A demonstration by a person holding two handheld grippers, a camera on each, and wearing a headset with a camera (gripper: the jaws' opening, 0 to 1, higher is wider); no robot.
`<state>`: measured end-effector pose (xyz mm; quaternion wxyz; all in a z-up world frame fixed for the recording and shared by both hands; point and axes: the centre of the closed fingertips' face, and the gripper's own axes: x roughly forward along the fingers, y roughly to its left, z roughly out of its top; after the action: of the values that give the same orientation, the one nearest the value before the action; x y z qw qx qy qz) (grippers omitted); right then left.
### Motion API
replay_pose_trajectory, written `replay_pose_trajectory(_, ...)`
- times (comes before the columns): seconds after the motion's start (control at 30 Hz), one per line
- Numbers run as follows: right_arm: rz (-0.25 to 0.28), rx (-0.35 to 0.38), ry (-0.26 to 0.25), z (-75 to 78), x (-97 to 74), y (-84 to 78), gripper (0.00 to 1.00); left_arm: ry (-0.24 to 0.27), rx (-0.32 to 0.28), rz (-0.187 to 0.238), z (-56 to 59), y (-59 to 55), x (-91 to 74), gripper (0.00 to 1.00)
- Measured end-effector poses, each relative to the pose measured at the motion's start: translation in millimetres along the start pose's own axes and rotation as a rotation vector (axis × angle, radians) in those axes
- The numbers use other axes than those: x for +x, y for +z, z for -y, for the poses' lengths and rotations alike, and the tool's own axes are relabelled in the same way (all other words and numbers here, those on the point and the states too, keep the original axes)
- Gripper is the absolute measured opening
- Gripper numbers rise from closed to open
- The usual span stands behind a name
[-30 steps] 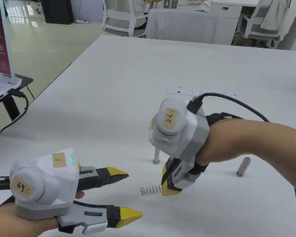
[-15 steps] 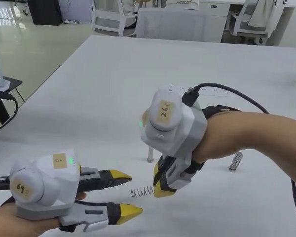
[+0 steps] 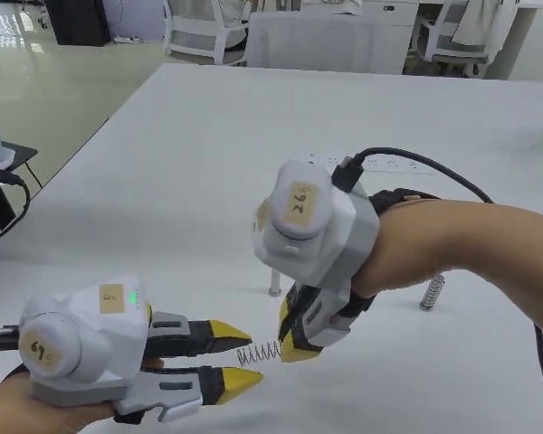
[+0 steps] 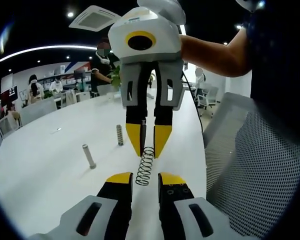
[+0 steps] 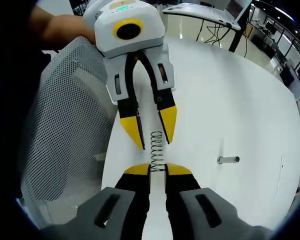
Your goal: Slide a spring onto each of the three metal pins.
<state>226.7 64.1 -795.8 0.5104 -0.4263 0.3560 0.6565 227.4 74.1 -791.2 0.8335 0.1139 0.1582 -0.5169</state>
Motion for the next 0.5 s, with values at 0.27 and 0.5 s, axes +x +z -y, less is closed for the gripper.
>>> replay_pose_trajectory(0.27, -0.005, -0.013, 0.007, -2.4, -2.7, -2.4, 0.08, -0.009, 0.009, 0.002, 2.2, 0.9, 2.3, 0.03)
replay_pose_trajectory(0.5, 0.002, -0.016, 0.008, -2.4, -4.0, -2.9, 0.08, -0.017, 0.024, 0.006, 3.8, 1.8, 2.5, 0.02)
